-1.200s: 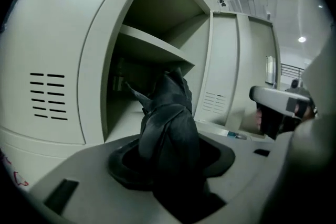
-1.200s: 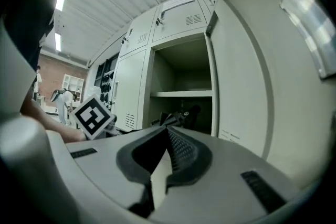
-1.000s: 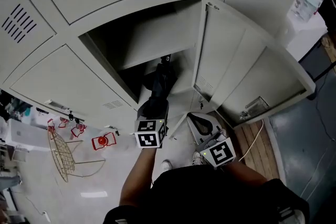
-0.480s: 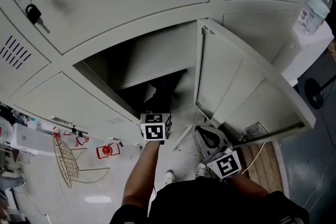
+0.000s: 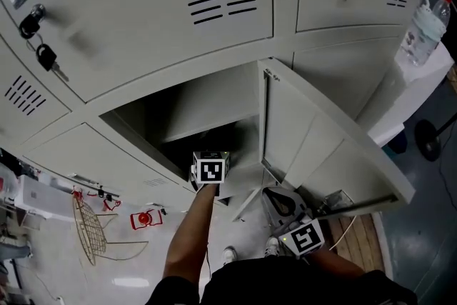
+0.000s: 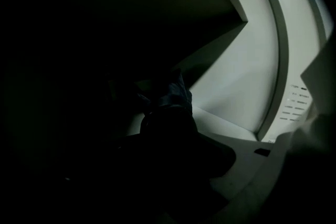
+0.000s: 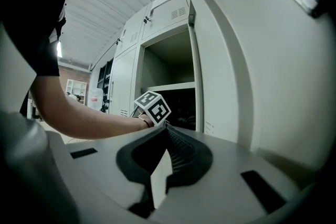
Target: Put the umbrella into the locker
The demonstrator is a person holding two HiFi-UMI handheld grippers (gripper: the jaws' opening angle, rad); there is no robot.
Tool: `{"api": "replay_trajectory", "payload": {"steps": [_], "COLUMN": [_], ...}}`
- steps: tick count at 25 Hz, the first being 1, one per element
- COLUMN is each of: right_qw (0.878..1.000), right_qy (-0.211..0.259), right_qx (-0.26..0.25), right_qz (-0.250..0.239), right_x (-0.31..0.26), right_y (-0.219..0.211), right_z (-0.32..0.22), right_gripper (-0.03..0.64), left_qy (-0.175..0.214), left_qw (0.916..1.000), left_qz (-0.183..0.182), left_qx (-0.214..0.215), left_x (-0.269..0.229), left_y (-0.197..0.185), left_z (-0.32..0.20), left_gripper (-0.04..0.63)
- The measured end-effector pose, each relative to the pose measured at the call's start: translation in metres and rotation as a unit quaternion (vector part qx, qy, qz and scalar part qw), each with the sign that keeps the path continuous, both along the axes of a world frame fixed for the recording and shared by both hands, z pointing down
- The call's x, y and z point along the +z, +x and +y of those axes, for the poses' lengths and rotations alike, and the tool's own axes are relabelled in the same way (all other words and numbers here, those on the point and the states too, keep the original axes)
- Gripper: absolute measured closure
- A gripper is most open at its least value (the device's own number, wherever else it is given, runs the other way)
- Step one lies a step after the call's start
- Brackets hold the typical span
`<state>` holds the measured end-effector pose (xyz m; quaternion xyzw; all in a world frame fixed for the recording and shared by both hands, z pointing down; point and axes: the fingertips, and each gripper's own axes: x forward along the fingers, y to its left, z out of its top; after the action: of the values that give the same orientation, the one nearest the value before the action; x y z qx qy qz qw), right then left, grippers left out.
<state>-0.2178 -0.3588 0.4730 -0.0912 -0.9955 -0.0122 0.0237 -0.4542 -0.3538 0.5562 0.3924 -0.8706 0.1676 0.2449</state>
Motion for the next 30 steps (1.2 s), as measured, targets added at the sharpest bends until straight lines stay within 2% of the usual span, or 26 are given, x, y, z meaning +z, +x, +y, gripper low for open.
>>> {"api": "replay_trajectory", "payload": {"steps": [4,7,11,14,16,18,22,25,27,30], "right_qw": [1.000,0.999,0.999,0.999,0.999,0.999,0.998,0.999,0.999,0.999], "right_qy": [0.004,0.001,0.001,-0.007,-0.007,0.002,0.017,0.014,0.009,0.005], "right_qx": [-0.018,-0.034,-0.042,-0.039,-0.041,-0.046,-0.053,-0.039,-0.028,-0.018], "right_qz": [-0.004,-0.002,-0.002,-0.007,-0.012,-0.017,-0.027,-0.026,-0.025,-0.028], "right_x": [-0.002,-0.002,-0.005,-0.012,-0.018,-0.021,-0.030,-0.032,-0.031,-0.033], "right_y": [0.000,0.000,0.001,0.001,-0.001,-0.003,-0.003,-0.005,-0.006,-0.006], "right_z": [0.010,0.019,0.018,0.015,0.015,0.019,0.031,0.034,0.035,0.040], "right_gripper": [0.618,0.618,0.618,0.618,0.618,0.618,0.618,0.618,0.618,0.618], "left_qy": [-0.019,-0.036,-0.046,-0.045,-0.029,-0.007,0.017,0.026,0.044,0.086], "left_qw": [0.9997,0.9992,0.9989,0.9987,0.9985,0.9977,0.9951,0.9908,0.9889,0.9879], "left_qz": [-0.013,-0.001,0.002,-0.011,-0.038,-0.063,-0.097,-0.131,-0.138,-0.121], "left_qx": [-0.009,-0.020,-0.013,-0.020,-0.027,-0.023,-0.004,0.022,0.033,0.046], "left_x": [-0.002,0.006,0.010,0.006,-0.006,-0.023,-0.048,-0.067,-0.079,-0.092], "left_y": [-0.013,-0.017,-0.017,-0.015,-0.012,-0.004,0.026,0.056,0.077,0.108], "left_z": [-0.003,0.000,-0.004,-0.001,0.002,0.006,0.020,0.030,0.040,0.058], "left_gripper": [0.370,0.359,0.325,0.291,0.238,0.221,0.219,0.230,0.253,0.292]}}
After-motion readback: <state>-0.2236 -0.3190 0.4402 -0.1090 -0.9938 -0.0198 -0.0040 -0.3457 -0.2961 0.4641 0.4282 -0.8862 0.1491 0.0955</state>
